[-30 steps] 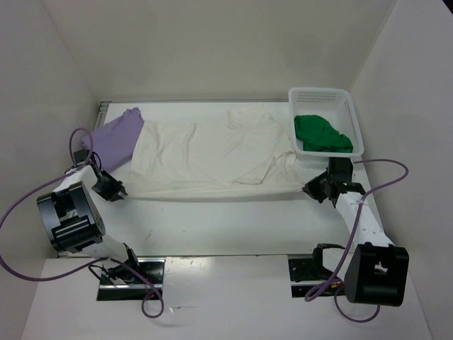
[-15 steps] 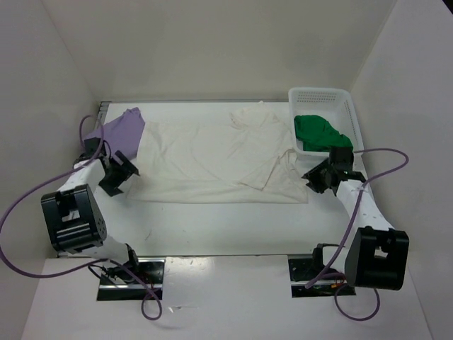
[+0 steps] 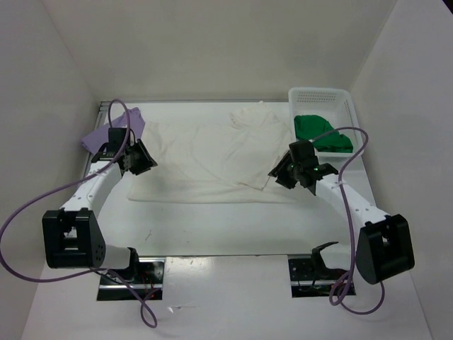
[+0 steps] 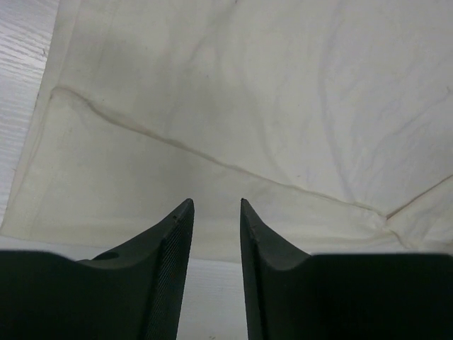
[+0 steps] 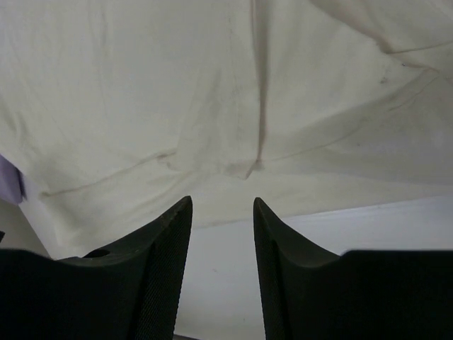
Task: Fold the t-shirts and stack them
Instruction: Fold the flattened T-shirt at the center of the board.
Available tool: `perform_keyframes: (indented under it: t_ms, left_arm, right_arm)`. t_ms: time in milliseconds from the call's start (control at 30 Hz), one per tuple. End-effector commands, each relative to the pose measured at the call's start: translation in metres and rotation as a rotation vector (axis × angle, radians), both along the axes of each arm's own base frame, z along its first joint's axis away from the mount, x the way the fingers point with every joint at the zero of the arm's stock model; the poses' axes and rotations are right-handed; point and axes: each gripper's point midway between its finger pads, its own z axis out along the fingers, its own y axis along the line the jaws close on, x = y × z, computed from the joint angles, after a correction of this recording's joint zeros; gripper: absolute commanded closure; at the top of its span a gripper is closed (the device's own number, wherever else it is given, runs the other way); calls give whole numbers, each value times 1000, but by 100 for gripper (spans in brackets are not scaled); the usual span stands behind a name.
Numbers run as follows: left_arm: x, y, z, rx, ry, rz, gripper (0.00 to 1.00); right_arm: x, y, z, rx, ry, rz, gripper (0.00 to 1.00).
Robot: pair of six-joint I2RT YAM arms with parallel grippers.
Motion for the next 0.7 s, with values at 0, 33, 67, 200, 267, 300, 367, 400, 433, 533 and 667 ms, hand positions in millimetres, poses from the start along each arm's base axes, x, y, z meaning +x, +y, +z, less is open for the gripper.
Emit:
perform_keyframes:
  t_ms: [0, 33, 67, 200, 267, 300, 367, 400, 433, 533, 667]
  left_arm:
    - [7, -5, 13, 10, -49, -33, 62]
    - [7, -8, 12, 16, -50, -51, 64]
    - [6, -15, 13, 9, -50, -72, 65]
    - [12, -33, 5, -14, -34, -103, 68]
    - [19, -35, -5, -29, -21, -99, 68]
    - [21, -38, -8, -45, -16, -100, 69]
    - [29, -40, -15, -58, -12, -99, 71]
    - [30, -43, -18, -77, -6, -98, 73]
    - [31, -48, -23, -85, 5, -115, 76]
    - [29, -68, -21, -107, 1, -149, 77]
    - [6, -107, -29, -139, 27, -228, 78]
  right_arm:
    - [19, -5, 8, -21, -56, -84, 55]
    - [19, -6, 7, -31, -59, -74, 56]
    - [20, -8, 7, -45, -63, -73, 59]
    - [30, -6, 6, -82, -60, -36, 85]
    - [36, -2, 4, -93, -61, -8, 88]
    - [41, 1, 7, -89, -68, 6, 88]
    - [48, 3, -3, -103, -43, 14, 86]
    - [52, 6, -3, -94, -47, 21, 84]
    - [57, 7, -3, -91, -56, 20, 79]
    - [57, 10, -20, -96, -13, 30, 72]
    - [34, 30, -40, -56, 43, 87, 69]
